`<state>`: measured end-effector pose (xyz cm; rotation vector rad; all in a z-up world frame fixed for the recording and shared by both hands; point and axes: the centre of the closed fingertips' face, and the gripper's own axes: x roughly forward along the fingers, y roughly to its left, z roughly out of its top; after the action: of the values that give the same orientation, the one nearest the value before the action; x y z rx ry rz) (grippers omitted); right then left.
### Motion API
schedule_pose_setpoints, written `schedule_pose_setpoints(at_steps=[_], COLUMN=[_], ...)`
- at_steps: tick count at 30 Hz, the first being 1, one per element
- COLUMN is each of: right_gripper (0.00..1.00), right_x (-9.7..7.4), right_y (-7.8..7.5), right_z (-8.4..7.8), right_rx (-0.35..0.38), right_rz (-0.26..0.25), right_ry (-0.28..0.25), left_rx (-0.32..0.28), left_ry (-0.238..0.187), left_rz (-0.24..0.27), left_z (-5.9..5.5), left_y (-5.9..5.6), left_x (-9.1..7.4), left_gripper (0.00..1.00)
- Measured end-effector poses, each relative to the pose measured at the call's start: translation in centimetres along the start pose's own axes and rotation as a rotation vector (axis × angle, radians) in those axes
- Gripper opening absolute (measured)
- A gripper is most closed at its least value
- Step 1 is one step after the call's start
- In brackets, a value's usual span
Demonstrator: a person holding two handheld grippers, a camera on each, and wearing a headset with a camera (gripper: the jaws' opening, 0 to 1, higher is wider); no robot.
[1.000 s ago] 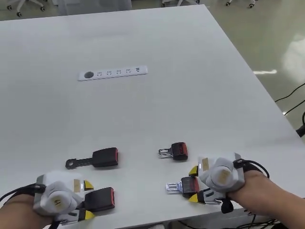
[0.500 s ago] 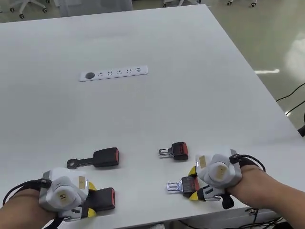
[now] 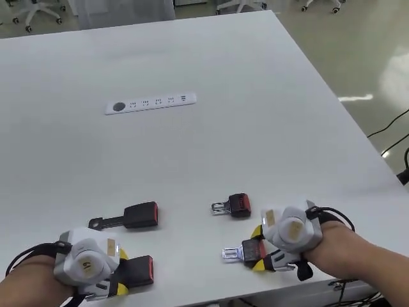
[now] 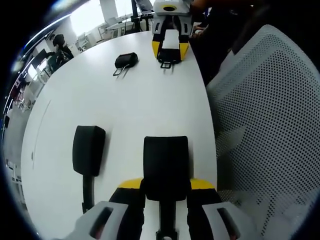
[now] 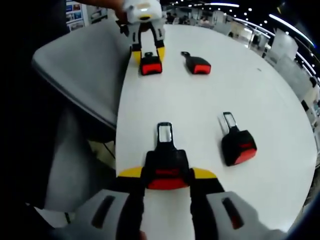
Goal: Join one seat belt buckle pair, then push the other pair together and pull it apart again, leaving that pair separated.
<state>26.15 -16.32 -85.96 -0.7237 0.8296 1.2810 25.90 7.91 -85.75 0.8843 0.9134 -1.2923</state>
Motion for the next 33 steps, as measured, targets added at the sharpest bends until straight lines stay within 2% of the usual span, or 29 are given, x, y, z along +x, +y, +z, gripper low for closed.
schedule_pose_setpoints(at_steps=[8,13,27,33], right_gripper=[0.35,0.35,0.35,0.35], right_x=[0.0,0.5,3.3,4.2], right_y=[0.0,0.2,1.8,2.2], right_z=[0.2,0.9,5.6,7.0], right_rx=[-0.003,-0.002,-0.038,-0.058], right_rz=[-0.008,-0.017,-0.003,0.004], right_ry=[0.009,0.007,-0.027,-0.029], left_rx=[-0.007,-0.005,0.000,-0.009], left_ry=[0.008,0.016,0.027,0.033], left_rz=[-0.009,-0.013,-0.013,-0.012], left_z=[0.0,0.0,-0.1,-0.1], left_y=[0.0,0.0,-0.1,-0.1], left_x=[0.1,0.1,0.1,0.1], left_gripper=[0.33,0.33,0.33,0.33])
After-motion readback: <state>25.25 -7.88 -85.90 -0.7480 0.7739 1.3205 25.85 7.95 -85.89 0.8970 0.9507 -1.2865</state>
